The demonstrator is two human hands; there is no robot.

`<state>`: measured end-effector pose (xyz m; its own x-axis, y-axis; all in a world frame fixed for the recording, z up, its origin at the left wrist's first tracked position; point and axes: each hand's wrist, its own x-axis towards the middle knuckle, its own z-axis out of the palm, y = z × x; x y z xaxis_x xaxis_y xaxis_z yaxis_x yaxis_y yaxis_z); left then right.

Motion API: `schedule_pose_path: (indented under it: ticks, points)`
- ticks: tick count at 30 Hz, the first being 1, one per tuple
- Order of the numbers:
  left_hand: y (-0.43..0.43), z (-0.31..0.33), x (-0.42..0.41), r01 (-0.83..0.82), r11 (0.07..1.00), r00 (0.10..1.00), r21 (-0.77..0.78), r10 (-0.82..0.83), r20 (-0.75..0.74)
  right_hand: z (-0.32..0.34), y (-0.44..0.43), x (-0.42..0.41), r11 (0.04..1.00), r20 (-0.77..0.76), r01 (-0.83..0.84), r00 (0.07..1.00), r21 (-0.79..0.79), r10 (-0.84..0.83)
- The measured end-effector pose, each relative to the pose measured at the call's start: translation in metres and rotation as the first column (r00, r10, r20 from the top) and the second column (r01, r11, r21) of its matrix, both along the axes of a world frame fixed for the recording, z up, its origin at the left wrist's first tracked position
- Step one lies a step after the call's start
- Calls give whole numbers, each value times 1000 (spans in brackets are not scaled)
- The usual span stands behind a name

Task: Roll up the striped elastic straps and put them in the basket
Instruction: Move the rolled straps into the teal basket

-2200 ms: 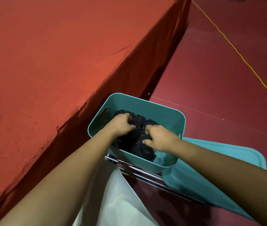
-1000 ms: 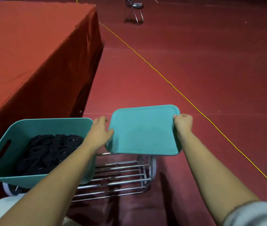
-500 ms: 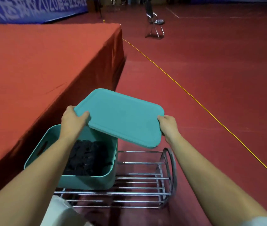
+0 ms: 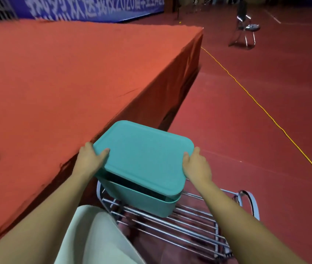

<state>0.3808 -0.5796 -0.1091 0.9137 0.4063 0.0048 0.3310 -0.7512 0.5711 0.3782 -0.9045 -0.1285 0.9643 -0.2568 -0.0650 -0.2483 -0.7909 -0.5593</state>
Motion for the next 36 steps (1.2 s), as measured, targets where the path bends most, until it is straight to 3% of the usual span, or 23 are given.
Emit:
schedule_pose_path:
  ticks: [10, 22, 30, 36]
  points:
    - [15, -44, -17, 25, 999, 986, -32, -30, -164, -21, 16, -3, 999, 2, 25, 1000, -22, -25]
    - [10, -47, -6, 63, 995, 984, -72, -74, -160, -29, 20, -6, 991, 28, 111, 994, -77, -109]
    - [13, -58, -12, 79, 993, 986, -89, -91, -140, -38, 33, -6, 991, 100, 118, 987, 64, -124]
    - [9, -59, -12, 95, 992, 991, -88, -102, -89, -38, 29, -7, 978, 252, 165, 948, 129, -193]
